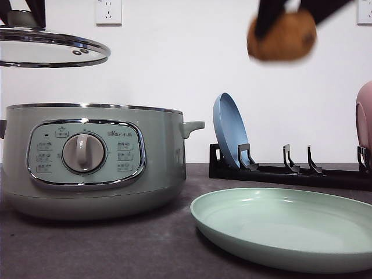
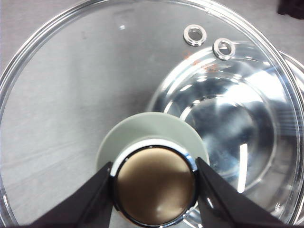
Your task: The right arm pick the green plate and place it on desk, then the left arm uncap open the steamer lid, the right arm pick the potato and place it on the plate, then the right arm cap close the steamer lid
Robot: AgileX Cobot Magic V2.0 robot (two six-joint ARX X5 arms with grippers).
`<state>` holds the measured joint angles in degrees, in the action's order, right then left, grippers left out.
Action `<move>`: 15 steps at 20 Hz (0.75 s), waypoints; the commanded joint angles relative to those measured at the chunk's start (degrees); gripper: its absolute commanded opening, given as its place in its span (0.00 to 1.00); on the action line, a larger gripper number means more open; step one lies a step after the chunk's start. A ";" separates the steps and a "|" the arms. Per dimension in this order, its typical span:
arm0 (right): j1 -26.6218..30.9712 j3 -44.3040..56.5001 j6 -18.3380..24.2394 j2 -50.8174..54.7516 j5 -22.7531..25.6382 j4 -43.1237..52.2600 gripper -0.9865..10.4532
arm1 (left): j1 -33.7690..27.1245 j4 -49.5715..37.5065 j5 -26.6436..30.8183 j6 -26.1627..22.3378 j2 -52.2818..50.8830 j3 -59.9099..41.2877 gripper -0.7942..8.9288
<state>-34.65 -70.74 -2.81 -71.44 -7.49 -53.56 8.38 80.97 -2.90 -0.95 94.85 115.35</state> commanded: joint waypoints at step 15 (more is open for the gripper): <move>-0.35 26.84 -4.26 -10.03 -0.20 27.02 0.15 | 7.17 -1.44 -0.13 -0.57 -0.81 2.67 0.09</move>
<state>-34.65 -43.64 -6.42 -80.51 -7.64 -26.92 15.31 80.97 -2.92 -0.95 94.85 115.35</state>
